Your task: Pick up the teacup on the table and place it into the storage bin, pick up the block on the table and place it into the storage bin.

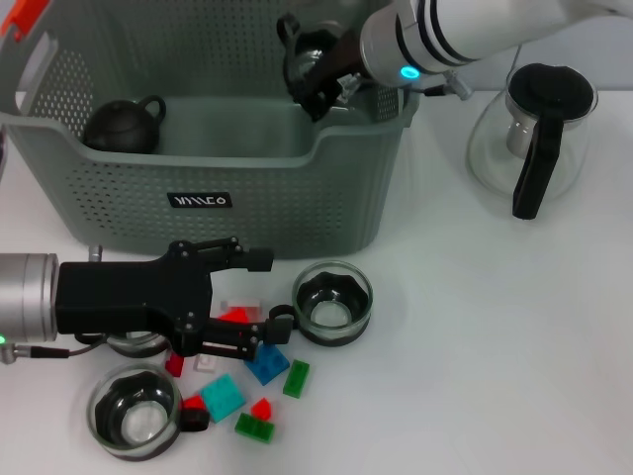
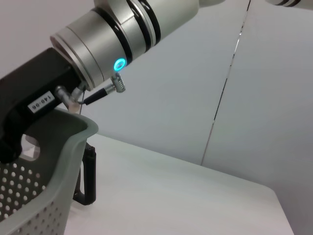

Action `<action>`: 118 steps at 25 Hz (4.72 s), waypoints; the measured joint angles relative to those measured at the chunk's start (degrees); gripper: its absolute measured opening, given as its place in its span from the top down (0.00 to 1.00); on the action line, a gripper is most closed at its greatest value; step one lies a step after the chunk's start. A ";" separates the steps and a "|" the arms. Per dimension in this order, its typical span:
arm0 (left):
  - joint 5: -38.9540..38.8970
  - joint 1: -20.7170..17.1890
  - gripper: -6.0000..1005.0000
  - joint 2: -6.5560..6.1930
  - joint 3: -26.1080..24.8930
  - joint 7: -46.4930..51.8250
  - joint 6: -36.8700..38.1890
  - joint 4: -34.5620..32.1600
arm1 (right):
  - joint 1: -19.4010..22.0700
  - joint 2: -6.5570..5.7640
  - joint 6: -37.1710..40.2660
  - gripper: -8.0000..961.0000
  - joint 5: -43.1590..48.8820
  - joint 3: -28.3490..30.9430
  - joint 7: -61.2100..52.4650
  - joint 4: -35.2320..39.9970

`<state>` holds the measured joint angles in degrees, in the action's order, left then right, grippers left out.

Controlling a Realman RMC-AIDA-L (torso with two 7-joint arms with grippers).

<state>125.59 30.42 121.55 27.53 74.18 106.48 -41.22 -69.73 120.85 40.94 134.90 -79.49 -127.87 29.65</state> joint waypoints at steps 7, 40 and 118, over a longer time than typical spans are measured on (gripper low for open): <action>0.00 0.02 0.07 0.00 0.19 0.00 -0.10 0.00 | 0.42 0.00 0.34 0.84 0.01 -0.93 -0.51 -0.08; 0.22 -0.94 0.07 0.06 0.23 -1.57 1.80 0.00 | 18.66 -0.47 2.82 0.27 -7.47 -2.98 -3.51 33.55; 3.25 -3.27 0.07 0.61 0.16 -0.14 1.15 0.55 | 20.56 -0.09 31.00 0.03 -1.50 -20.89 16.75 27.36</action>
<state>128.84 27.15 122.16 27.69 74.03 107.64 -40.67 -49.16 120.76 71.94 133.40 -100.38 -111.11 57.01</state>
